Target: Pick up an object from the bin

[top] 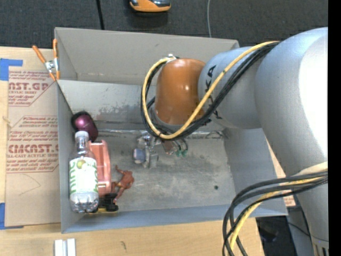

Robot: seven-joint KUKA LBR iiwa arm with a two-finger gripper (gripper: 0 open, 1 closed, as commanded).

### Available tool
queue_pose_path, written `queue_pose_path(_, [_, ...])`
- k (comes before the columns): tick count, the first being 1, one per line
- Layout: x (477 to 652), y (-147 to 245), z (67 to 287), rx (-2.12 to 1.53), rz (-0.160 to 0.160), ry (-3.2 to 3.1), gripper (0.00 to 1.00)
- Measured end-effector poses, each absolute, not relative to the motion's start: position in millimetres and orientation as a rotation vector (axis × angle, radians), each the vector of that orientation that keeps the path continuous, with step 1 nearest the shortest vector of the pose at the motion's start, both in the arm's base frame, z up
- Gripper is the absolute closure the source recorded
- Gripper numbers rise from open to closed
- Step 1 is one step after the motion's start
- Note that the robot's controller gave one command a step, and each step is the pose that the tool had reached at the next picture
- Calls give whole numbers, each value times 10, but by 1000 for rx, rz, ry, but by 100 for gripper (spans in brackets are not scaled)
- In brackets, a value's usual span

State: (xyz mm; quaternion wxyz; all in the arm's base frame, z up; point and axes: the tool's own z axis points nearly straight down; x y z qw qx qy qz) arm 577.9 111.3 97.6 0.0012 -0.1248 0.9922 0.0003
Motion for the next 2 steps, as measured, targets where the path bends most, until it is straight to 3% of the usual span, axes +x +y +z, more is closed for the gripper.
queue_pose_path(1, [5779, 1114, 976, -392, 1, 3115, 100])
queue_pose_path(2, [5603, 1322, 2450, -404, 1, 3111, 100])
